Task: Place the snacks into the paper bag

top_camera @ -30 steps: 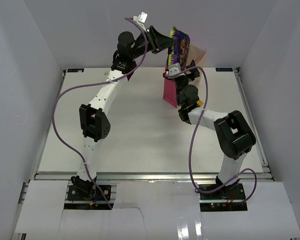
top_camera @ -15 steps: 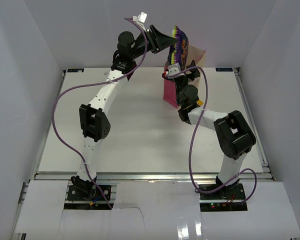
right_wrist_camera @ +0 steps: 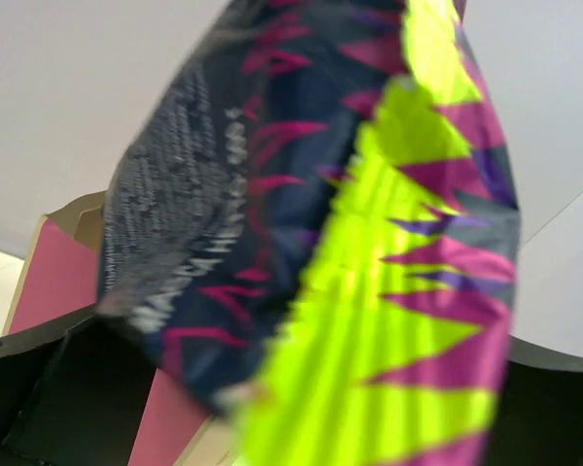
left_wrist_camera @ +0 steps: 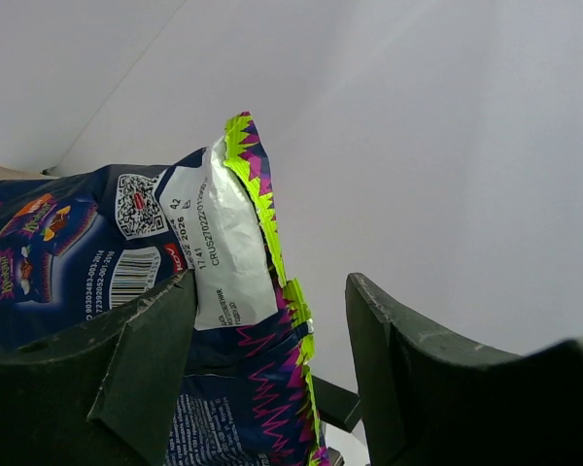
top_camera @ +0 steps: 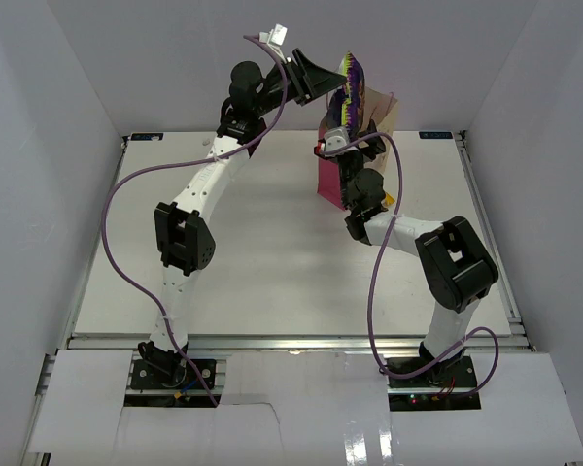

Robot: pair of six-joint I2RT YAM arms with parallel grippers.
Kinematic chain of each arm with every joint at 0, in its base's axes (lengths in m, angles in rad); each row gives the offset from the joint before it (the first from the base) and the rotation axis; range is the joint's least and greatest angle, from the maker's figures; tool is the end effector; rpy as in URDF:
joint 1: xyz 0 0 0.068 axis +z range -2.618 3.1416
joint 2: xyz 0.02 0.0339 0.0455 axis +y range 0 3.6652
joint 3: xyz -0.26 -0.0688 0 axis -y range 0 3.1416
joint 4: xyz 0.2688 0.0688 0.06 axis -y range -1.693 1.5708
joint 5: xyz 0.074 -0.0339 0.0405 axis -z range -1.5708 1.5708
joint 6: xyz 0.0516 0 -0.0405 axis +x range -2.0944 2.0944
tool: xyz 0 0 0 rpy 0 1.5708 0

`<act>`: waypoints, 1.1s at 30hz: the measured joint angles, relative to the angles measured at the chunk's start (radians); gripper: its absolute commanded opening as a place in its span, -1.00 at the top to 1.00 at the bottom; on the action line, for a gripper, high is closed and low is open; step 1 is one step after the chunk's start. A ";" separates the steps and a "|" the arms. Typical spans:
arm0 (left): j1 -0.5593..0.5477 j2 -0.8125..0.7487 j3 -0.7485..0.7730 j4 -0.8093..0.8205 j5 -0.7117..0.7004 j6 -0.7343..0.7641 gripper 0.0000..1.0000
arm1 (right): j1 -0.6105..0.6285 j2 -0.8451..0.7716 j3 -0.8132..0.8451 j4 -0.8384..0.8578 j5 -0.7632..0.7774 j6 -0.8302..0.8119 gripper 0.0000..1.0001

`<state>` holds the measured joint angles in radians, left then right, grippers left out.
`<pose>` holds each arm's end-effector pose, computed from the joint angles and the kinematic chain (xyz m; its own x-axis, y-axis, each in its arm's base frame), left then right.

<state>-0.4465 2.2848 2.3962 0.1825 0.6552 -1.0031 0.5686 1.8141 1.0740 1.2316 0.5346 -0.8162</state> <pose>0.4922 -0.2705 0.4328 -0.5917 -0.4579 -0.6635 0.6872 0.1437 -0.7121 0.3731 0.2072 0.2848 0.3342 -0.5304 -0.7791 0.2316 0.8475 -0.4776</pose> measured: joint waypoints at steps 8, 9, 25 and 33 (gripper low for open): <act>-0.002 0.001 0.000 -0.003 0.000 -0.005 -0.45 | 0.016 -0.009 -0.012 0.002 -0.007 0.000 -0.80; -0.002 0.001 0.000 -0.003 0.000 -0.008 -0.45 | 0.016 -0.009 -0.012 0.002 -0.007 -0.001 -0.80; -0.009 0.001 0.000 0.004 0.011 -0.010 -0.45 | 0.018 -0.055 -0.012 0.031 0.002 -0.003 -0.80; -0.008 -0.165 -0.185 -0.227 -0.093 0.272 -0.48 | 0.009 -0.375 -0.067 -0.299 -0.100 0.113 -0.93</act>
<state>-0.4545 2.1197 2.2112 -0.0448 0.5617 -0.7307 0.5777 1.4395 1.0069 0.9329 0.4351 -0.7033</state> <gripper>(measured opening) 0.730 0.935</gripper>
